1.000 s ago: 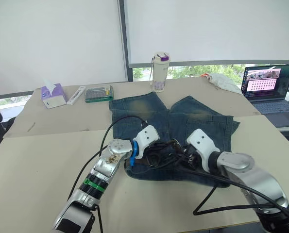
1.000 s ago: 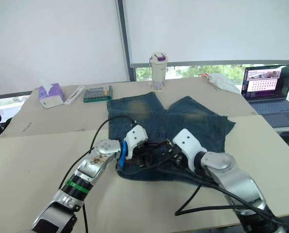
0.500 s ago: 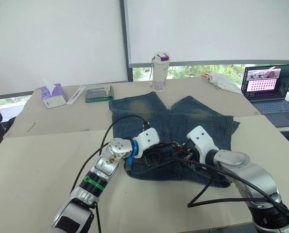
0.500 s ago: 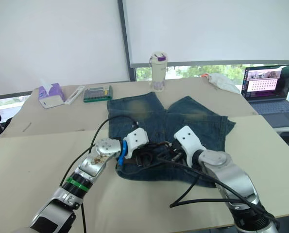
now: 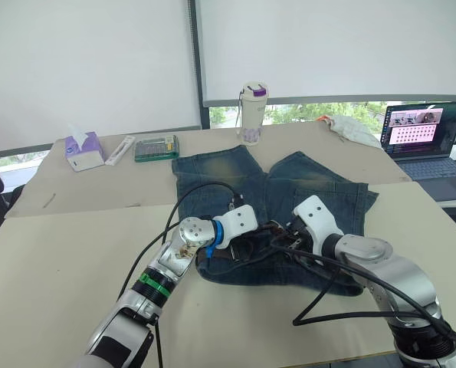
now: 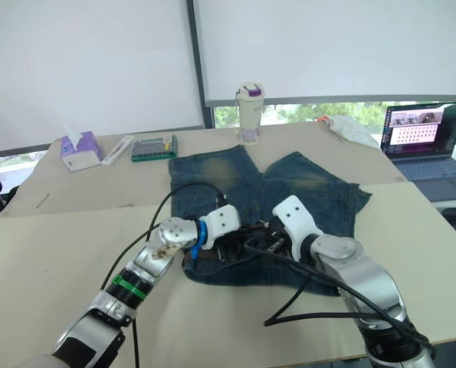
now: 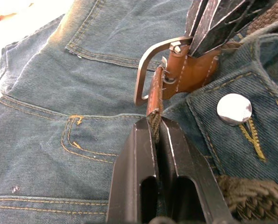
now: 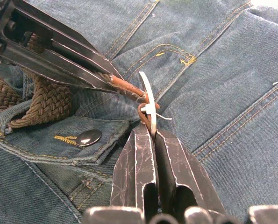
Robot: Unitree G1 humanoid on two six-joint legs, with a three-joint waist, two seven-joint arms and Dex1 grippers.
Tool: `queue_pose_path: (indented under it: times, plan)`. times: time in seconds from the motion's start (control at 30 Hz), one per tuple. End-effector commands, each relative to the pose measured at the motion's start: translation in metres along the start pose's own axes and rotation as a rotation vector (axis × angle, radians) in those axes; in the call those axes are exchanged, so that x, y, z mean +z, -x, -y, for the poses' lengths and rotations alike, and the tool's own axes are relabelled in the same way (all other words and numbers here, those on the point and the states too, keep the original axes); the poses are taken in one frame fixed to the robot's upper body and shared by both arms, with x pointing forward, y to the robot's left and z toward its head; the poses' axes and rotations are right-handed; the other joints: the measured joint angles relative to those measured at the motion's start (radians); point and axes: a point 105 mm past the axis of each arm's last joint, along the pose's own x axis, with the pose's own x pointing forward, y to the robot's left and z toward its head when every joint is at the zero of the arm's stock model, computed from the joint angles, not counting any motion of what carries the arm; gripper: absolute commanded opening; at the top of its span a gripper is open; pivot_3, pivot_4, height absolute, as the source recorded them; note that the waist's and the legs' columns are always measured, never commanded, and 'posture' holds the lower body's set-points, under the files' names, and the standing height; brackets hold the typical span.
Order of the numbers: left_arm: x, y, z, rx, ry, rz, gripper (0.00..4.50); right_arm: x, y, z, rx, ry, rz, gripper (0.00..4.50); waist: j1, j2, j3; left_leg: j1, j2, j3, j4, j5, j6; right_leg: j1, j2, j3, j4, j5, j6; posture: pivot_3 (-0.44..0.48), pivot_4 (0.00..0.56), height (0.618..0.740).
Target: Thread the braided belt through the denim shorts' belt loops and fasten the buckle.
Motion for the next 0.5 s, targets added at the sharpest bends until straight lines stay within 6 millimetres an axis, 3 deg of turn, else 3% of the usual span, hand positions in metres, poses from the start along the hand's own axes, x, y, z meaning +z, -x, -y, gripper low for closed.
queue_pose_path:
  times: [0.03, 0.33, 0.5]
  plan:
    - [0.024, -0.007, -0.003, 0.010, 0.006, 0.069, 0.00, 0.026, 0.004, -0.018, 0.064, 0.061, 0.100, 0.05, 0.000, 0.000, 0.000, 0.000, 0.000, 0.000, 0.000, 0.000, 0.000, 0.000, 0.000, 0.000, 0.000, 0.000, 0.000, 0.000, 0.150, 0.740]
    - [0.048, -0.012, 0.001, -0.007, 0.063, 0.181, 0.00, 0.026, -0.004, -0.036, 0.097, 0.141, 0.086, 0.05, -0.001, 0.000, 0.000, 0.000, 0.000, 0.000, 0.000, 0.000, 0.000, 0.000, 0.000, 0.000, 0.001, 0.000, 0.000, 0.000, 0.150, 0.740]
    - [0.051, -0.012, -0.002, 0.015, 0.056, 0.199, 0.00, 0.025, -0.008, -0.043, 0.117, 0.154, 0.084, 0.05, -0.001, 0.000, 0.000, 0.000, 0.000, 0.000, 0.000, 0.000, 0.000, 0.000, 0.000, 0.000, 0.001, 0.000, 0.000, 0.000, 0.150, 0.740]
